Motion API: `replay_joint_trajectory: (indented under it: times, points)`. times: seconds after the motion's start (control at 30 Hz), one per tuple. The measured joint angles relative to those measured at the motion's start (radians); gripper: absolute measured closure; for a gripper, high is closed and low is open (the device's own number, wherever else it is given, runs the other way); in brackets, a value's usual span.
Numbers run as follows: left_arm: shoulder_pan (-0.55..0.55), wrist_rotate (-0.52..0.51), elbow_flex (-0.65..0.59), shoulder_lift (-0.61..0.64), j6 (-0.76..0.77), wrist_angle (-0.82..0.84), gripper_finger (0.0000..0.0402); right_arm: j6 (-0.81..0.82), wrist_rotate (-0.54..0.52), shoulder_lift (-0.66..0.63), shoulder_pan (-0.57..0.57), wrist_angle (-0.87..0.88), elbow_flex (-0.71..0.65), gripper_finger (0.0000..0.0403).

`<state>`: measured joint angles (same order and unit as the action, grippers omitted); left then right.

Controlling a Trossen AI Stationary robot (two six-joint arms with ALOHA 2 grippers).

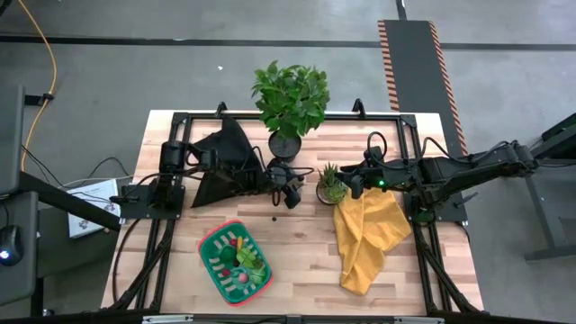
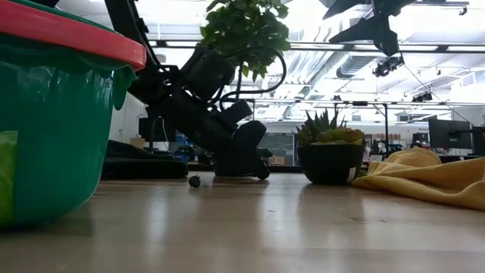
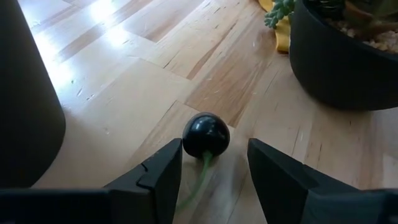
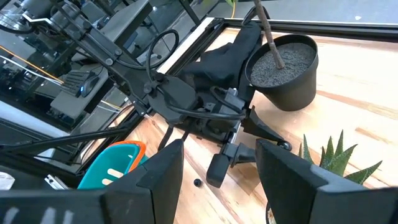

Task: Pick and placing Produce into tupperware
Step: Put the black cherry into the blue basket

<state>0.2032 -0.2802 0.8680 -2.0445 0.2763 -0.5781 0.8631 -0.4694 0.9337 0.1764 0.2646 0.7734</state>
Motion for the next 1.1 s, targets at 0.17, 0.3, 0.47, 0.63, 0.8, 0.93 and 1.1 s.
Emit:
replay_joint_trajectory:
  times: [0.17,0.3,0.47,0.63,0.8,0.93,1.1]
  points:
    - [0.0,-0.001,0.0,0.0,0.026,-0.002,0.0231,0.0,0.0,0.0,0.0,0.0,0.0,0.0212]
    - [0.0,-0.024,0.0,0.0,0.028,-0.004,0.0232,0.0,0.0,0.0,0.0,0.0,0.0,0.0212]
    - [0.0,-0.026,0.0,0.0,0.043,-0.005,0.0232,0.0,0.0,0.0,0.0,0.0,0.0,0.0212]
    - [0.0,-0.026,0.0,0.0,0.044,-0.005,0.0232,-0.001,0.0,0.0,0.0,0.0,0.0,0.0212]
    - [0.0,-0.026,0.0,0.0,0.044,-0.005,0.0232,-0.008,0.0,0.0,0.0,0.0,0.0,0.0212]
    - [0.0,-0.027,0.0,0.0,0.046,-0.005,0.0232,-0.008,0.0,0.0,0.0,0.0,0.0,0.0212]
    - [0.0,-0.027,0.0,-0.004,0.05,-0.011,0.0232,-0.008,0.0,0.0,0.0,0.001,0.0,0.0212]
